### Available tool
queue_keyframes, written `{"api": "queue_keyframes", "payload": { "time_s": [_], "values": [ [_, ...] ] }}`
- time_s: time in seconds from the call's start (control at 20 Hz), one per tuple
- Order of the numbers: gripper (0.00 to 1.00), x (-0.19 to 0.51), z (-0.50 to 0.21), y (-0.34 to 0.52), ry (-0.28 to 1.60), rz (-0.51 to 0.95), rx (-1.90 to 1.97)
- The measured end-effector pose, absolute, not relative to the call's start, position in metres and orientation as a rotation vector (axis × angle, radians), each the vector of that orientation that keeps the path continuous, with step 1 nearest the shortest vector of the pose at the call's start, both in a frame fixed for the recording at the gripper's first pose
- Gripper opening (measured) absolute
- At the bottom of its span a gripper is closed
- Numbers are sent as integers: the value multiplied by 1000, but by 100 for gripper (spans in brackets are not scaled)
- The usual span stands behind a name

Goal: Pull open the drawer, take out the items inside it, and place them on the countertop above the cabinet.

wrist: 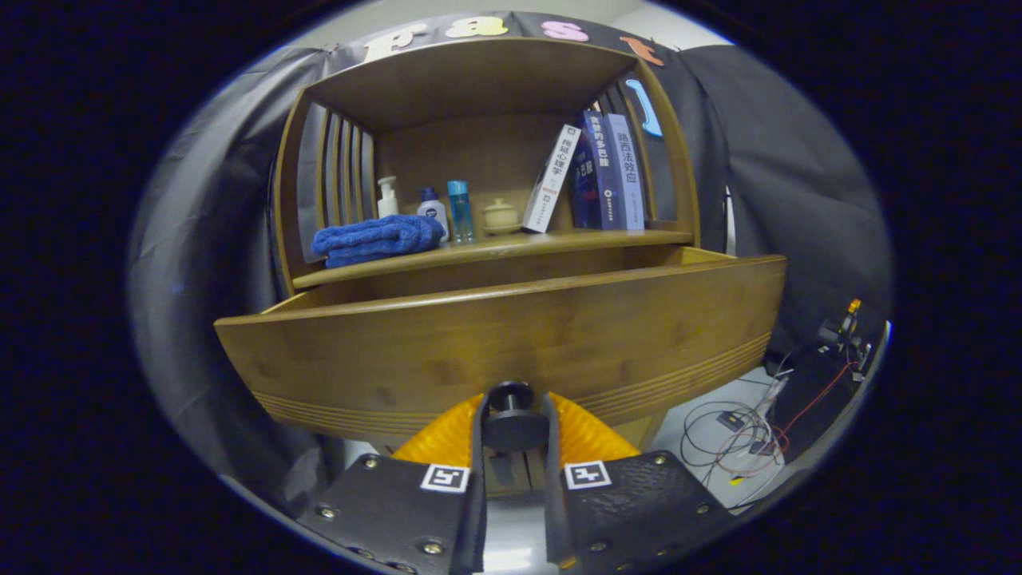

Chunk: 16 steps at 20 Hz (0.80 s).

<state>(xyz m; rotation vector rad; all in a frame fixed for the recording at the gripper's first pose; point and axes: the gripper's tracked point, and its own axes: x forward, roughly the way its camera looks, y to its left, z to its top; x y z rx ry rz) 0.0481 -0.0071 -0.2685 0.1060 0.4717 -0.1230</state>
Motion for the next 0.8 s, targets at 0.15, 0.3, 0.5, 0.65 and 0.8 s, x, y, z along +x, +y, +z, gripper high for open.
{"api": "queue_keyframes", "payload": {
  "time_s": [0.15,0.3,0.5,0.65,0.8],
  "values": [
    [29,30,-265,-5,484,-135,109],
    [30,22,-266,-6,493,-150,110],
    [29,19,-266,-7,475,-168,141],
    [30,18,-266,-6,473,-151,137],
    [29,19,-266,-7,468,-147,133]
  ]
}}
